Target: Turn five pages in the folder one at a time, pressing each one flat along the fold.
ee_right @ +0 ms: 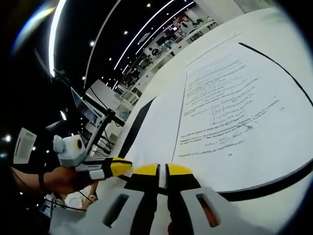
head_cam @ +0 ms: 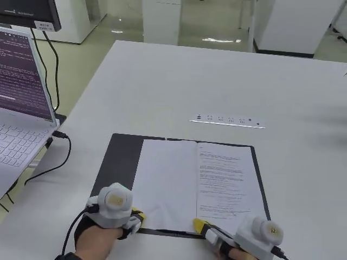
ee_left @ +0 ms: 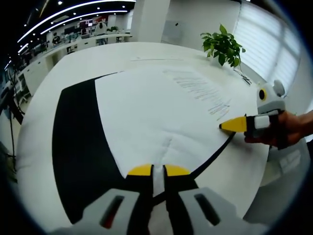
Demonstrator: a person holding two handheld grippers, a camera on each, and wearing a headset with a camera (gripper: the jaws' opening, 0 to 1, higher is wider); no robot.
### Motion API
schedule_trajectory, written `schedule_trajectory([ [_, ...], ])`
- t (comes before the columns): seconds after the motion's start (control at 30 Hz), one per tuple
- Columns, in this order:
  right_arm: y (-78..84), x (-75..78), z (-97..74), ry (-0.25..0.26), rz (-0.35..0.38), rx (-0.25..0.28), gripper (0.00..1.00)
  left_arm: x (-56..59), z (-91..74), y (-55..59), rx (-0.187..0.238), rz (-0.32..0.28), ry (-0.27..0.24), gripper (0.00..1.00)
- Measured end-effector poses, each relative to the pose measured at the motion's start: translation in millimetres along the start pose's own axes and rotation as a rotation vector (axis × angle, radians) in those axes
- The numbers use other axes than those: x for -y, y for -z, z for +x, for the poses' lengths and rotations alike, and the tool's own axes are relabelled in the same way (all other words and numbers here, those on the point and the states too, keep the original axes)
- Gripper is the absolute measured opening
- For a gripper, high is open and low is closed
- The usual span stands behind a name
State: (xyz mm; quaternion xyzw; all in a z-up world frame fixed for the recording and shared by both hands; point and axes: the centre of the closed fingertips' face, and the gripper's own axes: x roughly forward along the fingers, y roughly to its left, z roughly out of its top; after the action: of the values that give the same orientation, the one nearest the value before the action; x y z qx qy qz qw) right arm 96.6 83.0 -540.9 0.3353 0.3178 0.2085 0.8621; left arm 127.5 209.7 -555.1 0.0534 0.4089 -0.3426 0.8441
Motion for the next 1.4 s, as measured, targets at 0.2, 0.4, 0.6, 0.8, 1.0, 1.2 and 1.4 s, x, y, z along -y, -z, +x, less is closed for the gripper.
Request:
schedule_trajectory([
  [0.2, -2.3, 0.5, -11.9, 0.018, -0.020, 0.015, 0.12, 5.8, -5.7, 3.2, -0.015, -0.002, -0.007, 0.14],
  [0.4, -9.5, 3.9, -22.8, 0.038, -0.045, 0.021, 0.21, 5.7, -17.3, -0.2, -0.004, -0.018, -0.036, 0.23],
  [0.6, -21.4, 7.0, -32.0, 0.061, -0.083, 0.034, 0.29, 12.6, -29.3, -11.2, 0.046, -0.046, -0.024, 0.29],
  [0.8, -37.6, 7.8, -45.8, 0.079, -0.110, 0.065, 0.33, 16.3, -43.3, -16.4, 0.074, -0.062, -0.035, 0.35],
  [1.0, -53.2, 9.2, -61.7, 0.090, -0.131, 0.109, 0.35, 16.3, -55.7, -19.9, 0.097, -0.071, -0.045, 0.39],
  [1.2, -53.3, 8.6, -74.2, 0.094, -0.145, 0.120, 0.37, 16.2, -67.5, -22.9, 0.103, -0.070, -0.052, 0.42],
  [1.4, -54.9, 7.4, -83.0, 0.096, -0.181, 0.121, 0.41, 11.1, -83.4, -33.9, 0.144, -0.073, -0.073, 0.45],
])
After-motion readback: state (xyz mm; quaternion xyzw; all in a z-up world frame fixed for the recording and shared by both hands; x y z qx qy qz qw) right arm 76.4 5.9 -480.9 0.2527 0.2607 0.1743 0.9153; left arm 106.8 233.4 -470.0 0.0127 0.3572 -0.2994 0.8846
